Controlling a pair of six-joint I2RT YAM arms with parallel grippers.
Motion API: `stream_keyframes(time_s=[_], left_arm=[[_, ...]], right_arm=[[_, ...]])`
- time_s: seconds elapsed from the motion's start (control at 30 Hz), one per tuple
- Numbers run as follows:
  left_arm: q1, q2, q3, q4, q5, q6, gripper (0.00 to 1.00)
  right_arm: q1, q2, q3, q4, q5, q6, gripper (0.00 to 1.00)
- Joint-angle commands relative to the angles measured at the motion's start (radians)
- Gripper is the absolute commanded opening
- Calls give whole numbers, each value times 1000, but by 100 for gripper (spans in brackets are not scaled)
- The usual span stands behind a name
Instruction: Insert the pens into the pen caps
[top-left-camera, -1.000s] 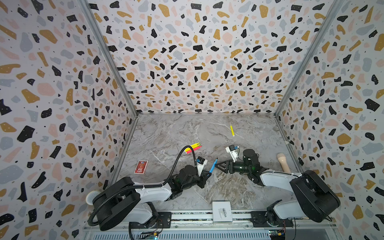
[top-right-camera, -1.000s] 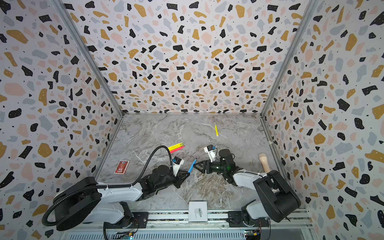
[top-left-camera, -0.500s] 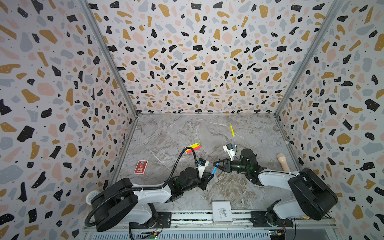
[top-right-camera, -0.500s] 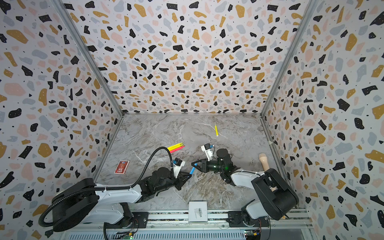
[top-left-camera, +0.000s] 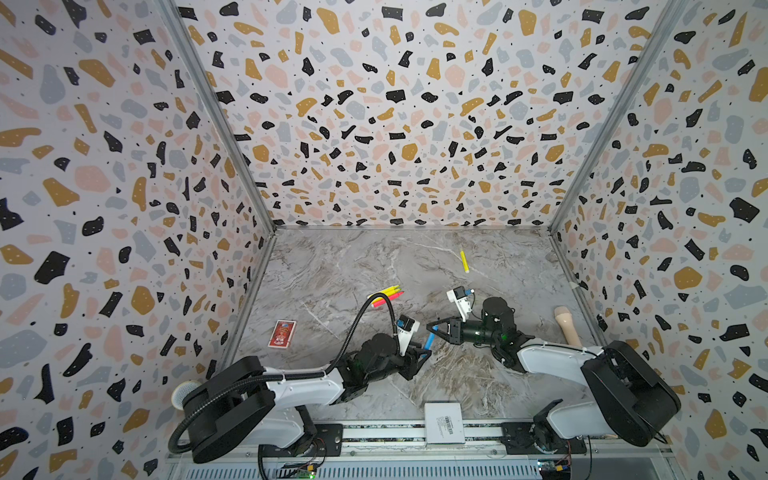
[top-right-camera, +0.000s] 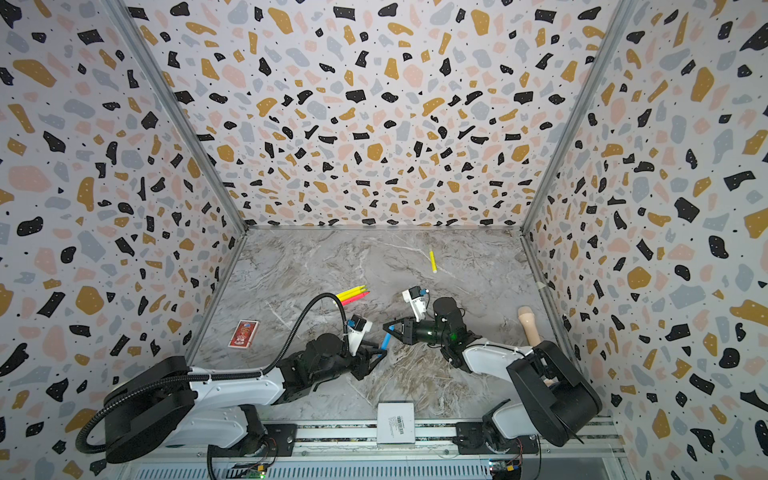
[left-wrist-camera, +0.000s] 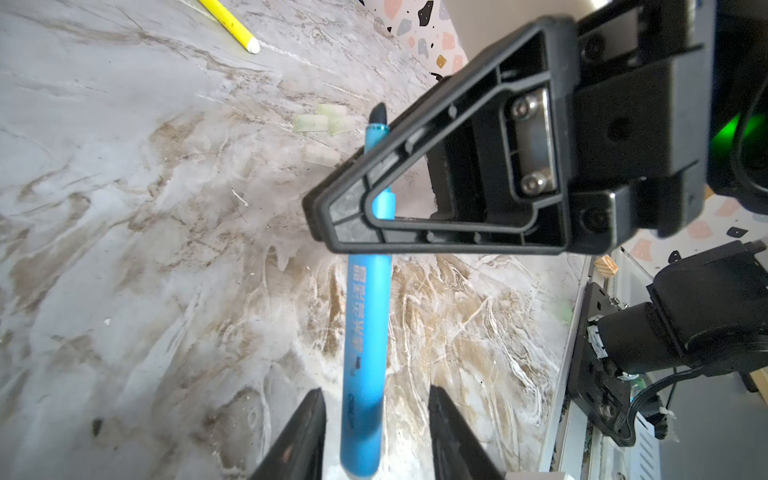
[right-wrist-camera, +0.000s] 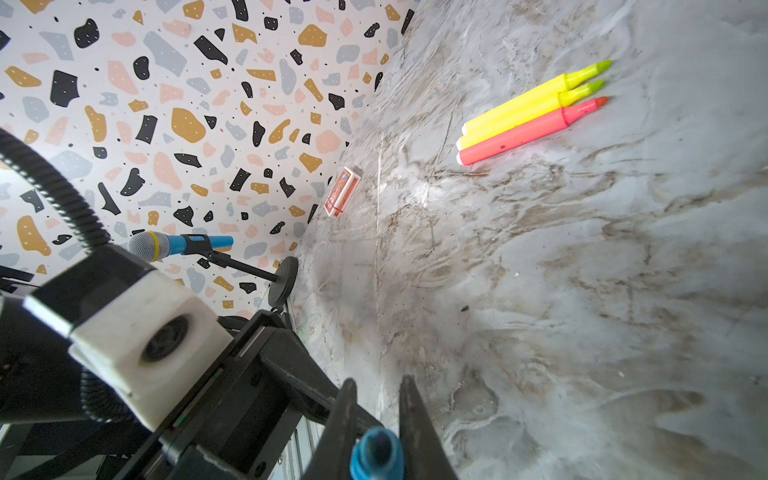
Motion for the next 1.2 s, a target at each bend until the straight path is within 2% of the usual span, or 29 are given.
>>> stream_keyframes(time_s=[0.0,0.13,0.53,0.8,1.17], left_arm=[[-6,-3,44,1,-9,32,44],[-6,17,63,-10,-10,41,45],[-5,60,95,-15,-5,54,38],[-5,50,92,-2,-27,46,25],[-6,44,89,6,-33,44,31]], right_arm=[[-1,-44,23,-22,3,-24,13],[-1,-61,29,-33,0,-29,13],[6,-101,19,-41,-11,-23,13],[7,-115,2,-46,-7,-29,13],[22,-109,0,-43,-12,-27,14]])
